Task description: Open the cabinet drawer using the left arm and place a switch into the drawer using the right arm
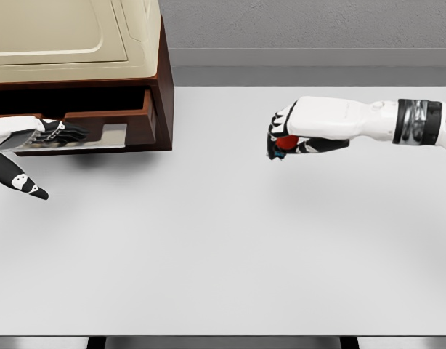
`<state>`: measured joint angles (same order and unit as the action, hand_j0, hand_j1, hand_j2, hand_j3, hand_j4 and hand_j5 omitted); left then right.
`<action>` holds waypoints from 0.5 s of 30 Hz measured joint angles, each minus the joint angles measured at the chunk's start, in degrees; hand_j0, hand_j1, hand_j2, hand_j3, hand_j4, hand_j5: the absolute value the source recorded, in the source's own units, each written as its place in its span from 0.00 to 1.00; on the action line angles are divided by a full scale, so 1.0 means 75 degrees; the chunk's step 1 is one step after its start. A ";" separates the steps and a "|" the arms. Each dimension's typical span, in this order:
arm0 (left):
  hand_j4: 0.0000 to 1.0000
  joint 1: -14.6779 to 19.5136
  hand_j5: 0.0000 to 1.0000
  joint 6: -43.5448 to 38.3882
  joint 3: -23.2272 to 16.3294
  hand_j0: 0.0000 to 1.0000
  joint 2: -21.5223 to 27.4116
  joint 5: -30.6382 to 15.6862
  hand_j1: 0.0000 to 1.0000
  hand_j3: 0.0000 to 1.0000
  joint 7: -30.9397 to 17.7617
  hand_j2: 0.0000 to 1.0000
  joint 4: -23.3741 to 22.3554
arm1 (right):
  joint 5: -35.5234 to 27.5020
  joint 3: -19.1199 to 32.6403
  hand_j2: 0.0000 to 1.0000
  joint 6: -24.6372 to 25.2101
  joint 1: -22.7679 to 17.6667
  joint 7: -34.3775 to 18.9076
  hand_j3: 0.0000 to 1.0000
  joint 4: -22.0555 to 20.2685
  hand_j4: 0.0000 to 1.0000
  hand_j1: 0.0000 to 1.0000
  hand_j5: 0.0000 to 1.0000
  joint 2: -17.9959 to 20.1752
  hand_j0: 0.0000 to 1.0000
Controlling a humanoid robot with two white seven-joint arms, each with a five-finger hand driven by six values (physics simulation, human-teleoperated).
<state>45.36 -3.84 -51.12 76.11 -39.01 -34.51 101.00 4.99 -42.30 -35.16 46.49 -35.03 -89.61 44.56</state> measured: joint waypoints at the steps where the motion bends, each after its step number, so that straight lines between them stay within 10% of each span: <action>1: 1.00 -0.0001 1.00 -0.0001 -0.0008 1.00 0.0006 -0.0034 1.00 1.00 0.0003 1.00 -0.0002 | -0.0002 -0.0054 0.45 0.0002 0.0094 0.0001 0.45 0.0033 0.45 0.45 0.45 -0.0041 0.45; 15: 1.00 -0.0304 1.00 -0.0022 0.0030 1.00 0.0311 -0.1063 1.00 1.00 -0.0019 1.00 0.0042 | 0.0008 -0.0632 0.45 -0.0001 0.0844 -0.0002 0.45 0.0523 0.45 0.45 0.45 -0.0665 0.45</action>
<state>43.08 -4.01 -50.90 78.44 -46.98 -34.66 101.31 5.05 -47.04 -35.17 52.82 -35.05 -85.69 39.57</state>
